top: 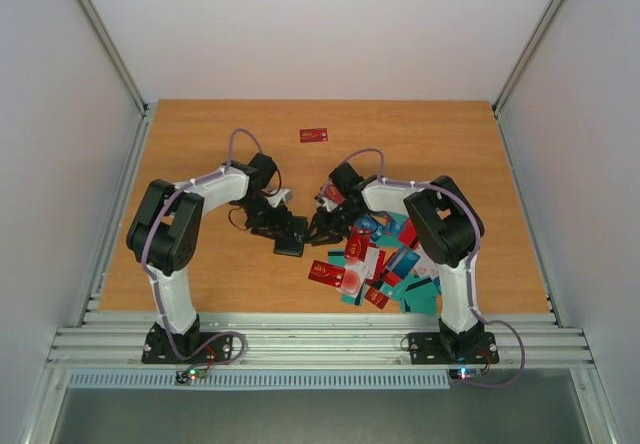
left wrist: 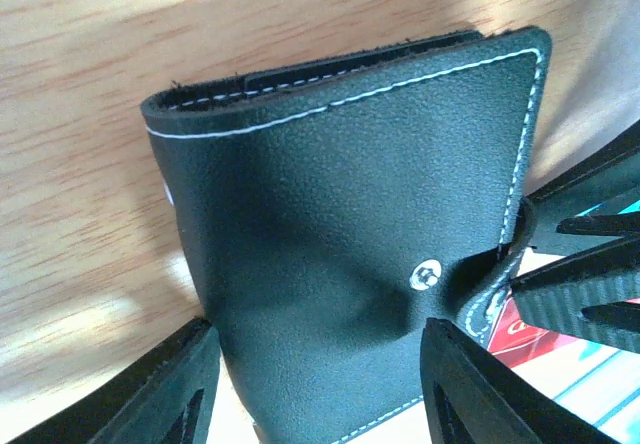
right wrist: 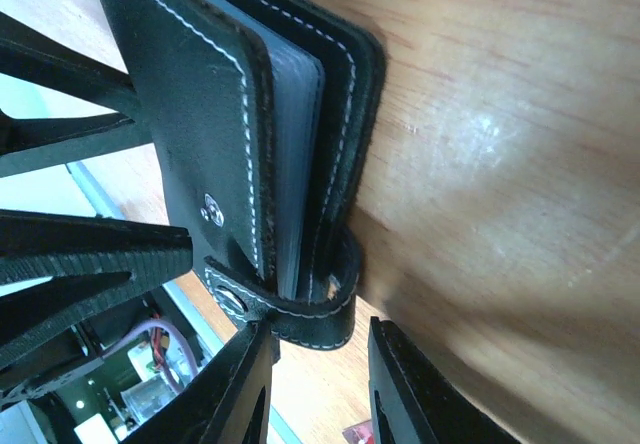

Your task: Put the credit cards into the card holder

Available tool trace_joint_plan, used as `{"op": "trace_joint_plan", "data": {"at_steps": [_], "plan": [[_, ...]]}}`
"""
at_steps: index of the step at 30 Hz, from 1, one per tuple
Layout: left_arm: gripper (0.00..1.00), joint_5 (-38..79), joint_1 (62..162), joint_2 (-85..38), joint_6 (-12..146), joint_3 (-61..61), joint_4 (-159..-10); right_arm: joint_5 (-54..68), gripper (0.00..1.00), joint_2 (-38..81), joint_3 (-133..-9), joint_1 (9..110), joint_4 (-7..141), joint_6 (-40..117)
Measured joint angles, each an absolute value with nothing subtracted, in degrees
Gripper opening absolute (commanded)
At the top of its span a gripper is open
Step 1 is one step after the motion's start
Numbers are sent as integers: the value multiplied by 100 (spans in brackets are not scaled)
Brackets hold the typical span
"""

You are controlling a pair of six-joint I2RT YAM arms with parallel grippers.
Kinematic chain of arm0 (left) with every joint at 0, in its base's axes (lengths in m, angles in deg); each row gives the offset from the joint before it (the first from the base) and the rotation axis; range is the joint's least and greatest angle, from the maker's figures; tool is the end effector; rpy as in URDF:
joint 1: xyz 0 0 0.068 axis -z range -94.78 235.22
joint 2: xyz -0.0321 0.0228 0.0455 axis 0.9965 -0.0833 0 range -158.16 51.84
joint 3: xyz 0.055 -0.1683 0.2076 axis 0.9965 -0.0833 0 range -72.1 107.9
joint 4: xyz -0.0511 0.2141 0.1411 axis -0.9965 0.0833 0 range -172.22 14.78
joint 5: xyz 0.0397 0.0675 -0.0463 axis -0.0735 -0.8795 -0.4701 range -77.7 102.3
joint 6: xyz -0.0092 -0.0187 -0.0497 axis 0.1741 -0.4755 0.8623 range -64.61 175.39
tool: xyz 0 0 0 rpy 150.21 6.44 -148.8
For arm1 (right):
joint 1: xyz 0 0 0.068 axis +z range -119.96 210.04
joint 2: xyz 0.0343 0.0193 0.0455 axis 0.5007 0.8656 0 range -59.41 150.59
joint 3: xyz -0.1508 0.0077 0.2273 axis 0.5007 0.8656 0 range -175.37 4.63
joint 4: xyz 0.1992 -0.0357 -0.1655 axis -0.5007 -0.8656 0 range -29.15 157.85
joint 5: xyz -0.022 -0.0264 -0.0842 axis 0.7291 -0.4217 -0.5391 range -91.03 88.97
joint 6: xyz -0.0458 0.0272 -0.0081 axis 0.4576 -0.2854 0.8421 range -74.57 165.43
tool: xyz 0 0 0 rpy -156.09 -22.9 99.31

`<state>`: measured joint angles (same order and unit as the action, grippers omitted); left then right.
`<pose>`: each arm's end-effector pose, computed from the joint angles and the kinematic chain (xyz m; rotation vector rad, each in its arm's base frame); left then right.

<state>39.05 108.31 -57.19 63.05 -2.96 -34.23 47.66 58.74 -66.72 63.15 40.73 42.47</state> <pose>0.3033 -0.1468 0.1462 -0.4121 -2.9445 0.6963 0.3063 0.2316 0.1151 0.9090 -2.6806 -1.3390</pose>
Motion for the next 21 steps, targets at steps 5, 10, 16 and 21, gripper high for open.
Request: {"op": "trace_joint_plan", "data": {"at_steps": [5, 10, 16, 21], "plan": [[59, 3889, 10855, -5728, 6259, -267, -3417, 4814, 28, 5942, -6736, 6315, 4172, 4155], [62, 3749, 10873, -5728, 6235, -208, -3375, 4888, 28, 6012, -6751, 6315, 4296, 4059], [76, 3404, 10897, -5542, 6224, -197, -3356, 4897, 28, 6016, -6751, 6317, 4309, 4011], [71, 3212, 10875, -5466, 6224, -197, -3351, 4901, 28, 6016, -6751, 6317, 4338, 3985]]}}
